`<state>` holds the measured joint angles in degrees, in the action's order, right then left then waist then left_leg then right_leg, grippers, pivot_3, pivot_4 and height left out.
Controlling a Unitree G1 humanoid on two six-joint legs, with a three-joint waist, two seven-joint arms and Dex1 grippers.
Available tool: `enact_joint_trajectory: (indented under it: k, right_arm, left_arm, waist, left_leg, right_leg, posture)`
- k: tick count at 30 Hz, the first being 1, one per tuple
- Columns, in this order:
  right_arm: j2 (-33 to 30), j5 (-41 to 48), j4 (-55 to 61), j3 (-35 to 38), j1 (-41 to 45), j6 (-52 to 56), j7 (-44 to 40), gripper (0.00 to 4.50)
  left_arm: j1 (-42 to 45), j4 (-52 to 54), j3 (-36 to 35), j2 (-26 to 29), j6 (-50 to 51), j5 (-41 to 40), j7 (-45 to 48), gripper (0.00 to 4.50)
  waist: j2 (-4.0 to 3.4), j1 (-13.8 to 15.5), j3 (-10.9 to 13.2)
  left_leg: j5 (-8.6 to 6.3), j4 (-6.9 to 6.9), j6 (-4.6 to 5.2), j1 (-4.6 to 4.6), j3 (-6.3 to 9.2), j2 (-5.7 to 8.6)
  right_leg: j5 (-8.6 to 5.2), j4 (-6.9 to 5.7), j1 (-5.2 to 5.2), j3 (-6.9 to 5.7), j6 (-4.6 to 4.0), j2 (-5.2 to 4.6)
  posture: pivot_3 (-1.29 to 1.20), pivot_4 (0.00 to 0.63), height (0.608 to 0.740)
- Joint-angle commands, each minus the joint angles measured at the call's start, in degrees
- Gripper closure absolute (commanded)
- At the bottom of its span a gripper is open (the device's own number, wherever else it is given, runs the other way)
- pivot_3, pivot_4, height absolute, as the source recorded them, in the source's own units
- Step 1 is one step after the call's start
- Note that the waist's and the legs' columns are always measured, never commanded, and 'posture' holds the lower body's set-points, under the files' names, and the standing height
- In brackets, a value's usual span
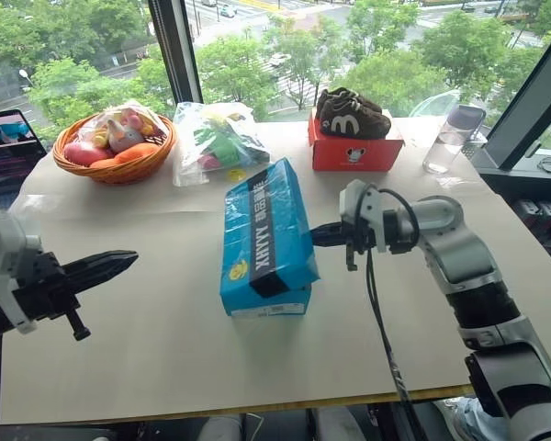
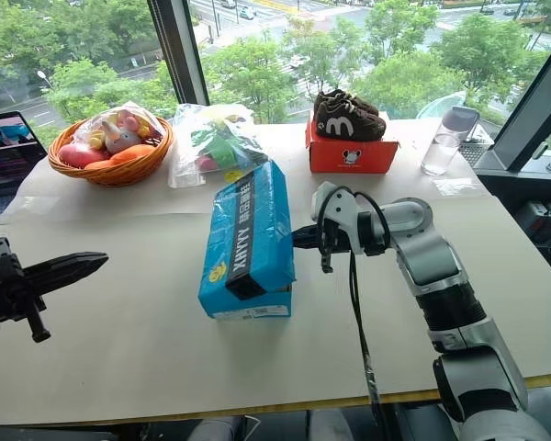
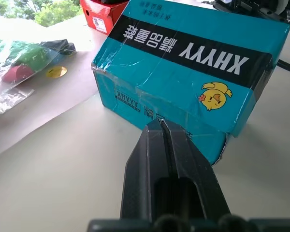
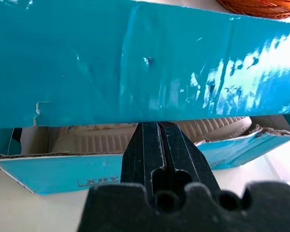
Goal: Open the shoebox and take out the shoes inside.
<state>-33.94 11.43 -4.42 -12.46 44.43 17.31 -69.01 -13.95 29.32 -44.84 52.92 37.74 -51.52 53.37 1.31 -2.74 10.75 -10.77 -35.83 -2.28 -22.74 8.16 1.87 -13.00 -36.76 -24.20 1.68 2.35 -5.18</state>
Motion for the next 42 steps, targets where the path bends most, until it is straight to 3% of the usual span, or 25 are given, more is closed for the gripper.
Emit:
enact_joint_trajectory:
  k: [1, 7, 16, 20, 26, 29, 34, 37, 42]
  right_arm:
    - [0.4, 0.5, 2.6, 0.9, 1.4, 0.0, 0.7, 4.48]
    - [1.3, 2.4, 4.8, 1.1, 0.6, 2.3, 1.0, 4.48]
    - [6.2, 5.3, 8.8, 0.6, 8.1, 6.1, 1.9, 4.48]
    - [12.3, 3.4, 7.4, -1.2, 14.4, 6.2, 5.9, 4.48]
    - [28.1, -1.5, -0.2, -3.1, 23.0, 7.9, 21.8, 4.48]
    - [30.6, -5.7, -3.7, -7.0, 20.8, 6.9, 24.7, 4.48]
    - [28.7, -6.9, -2.6, -8.1, 16.0, 5.7, 24.0, 4.48]
    - [26.3, -6.6, 0.3, -8.3, 11.9, 6.5, 23.1, 4.48]
    - [23.3, -3.2, 5.8, -5.5, 8.3, 12.6, 22.0, 4.48]
  left_arm:
    - [-1.8, 2.0, 0.3, -2.9, -2.5, 2.6, -1.2, 4.48]
    - [-3.3, 3.2, 3.5, -6.1, -3.8, 5.8, -3.3, 4.48]
    - [-5.2, 3.7, -2.3, -4.0, -1.3, 3.3, -2.3, 4.48]
    - [-4.3, 2.6, -4.7, -2.8, -0.8, 2.5, -2.1, 4.48]
    - [-1.3, -0.5, -10.5, 0.4, 0.8, -0.8, -1.1, 4.48]
    - [-0.7, -2.6, -15.3, 2.8, 2.1, -2.9, 1.0, 4.48]
    - [-1.0, -7.1, -20.6, 6.3, 3.1, -2.2, 4.8, 4.48]
    - [0.1, -6.8, -16.3, 6.1, 3.0, -3.0, 5.4, 4.48]
    - [6.6, -2.9, 0.8, 1.6, 1.6, -4.6, 2.9, 4.48]
  waist:
    - [0.00, 0.0, 0.0]
    - [0.01, 0.2, 0.0]
    - [-0.01, -0.7, 0.0]
    - [-0.01, -0.9, 0.0]
    - [-0.02, -1.3, 0.0]
    - [0.04, -1.2, 0.0]
    - [0.16, -0.8, 0.0]
    - [0.25, -0.9, -0.1]
    - [0.21, -1.0, 0.0]
  left_leg:
    - [0.00, 0.00, 0.00, 0.00, 0.00, 0.00]
    - [0.00, -0.02, 0.00, 0.02, -0.01, -0.01]
    - [0.00, -0.01, 0.00, 0.02, -0.08, -0.06]
    - [0.00, 0.00, 0.00, 0.05, -0.08, -0.06]
    - [0.00, 0.04, -0.01, 0.07, -0.08, -0.13]
    - [-0.07, 0.10, -0.12, 0.12, -0.08, -0.16]
    - [-0.11, 0.07, -0.20, 0.12, -0.08, -0.18]
    - [-0.11, 0.09, -0.20, 0.13, -0.09, -0.25]
    - [-0.12, 0.13, -0.22, 0.24, -0.13, -0.34]
  right_leg:
    - [0.00, 0.01, 0.00, 0.01, 0.00, 0.00]
    - [0.01, -0.01, 0.03, 0.02, -0.02, 0.00]
    - [0.02, -0.06, -0.06, 0.08, -0.02, 0.04]
    - [0.01, -0.05, -0.03, 0.08, -0.01, 0.05]
    - [0.04, -0.20, -0.17, 0.12, -0.10, 0.13]
    - [0.11, -0.21, -0.17, 0.13, -0.30, 0.18]
    - [0.08, -0.12, -0.11, 0.12, -0.29, 0.21]
    - [0.05, -0.12, -0.13, 0.12, -0.26, 0.27]
    - [0.02, -0.21, -0.08, 0.17, -0.31, 0.35]
  posture:
    - [0.00, 0.150, 0.740]
    - [0.00, 0.150, 0.740]
    - [0.00, 0.150, 0.740]
    - [0.00, 0.150, 0.740]
    - [0.00, 0.150, 0.740]
    - [0.00, 0.150, 0.740]
    - [0.00, 0.150, 0.740]
    - [0.00, 0.150, 0.740]
    - [0.00, 0.150, 0.740]
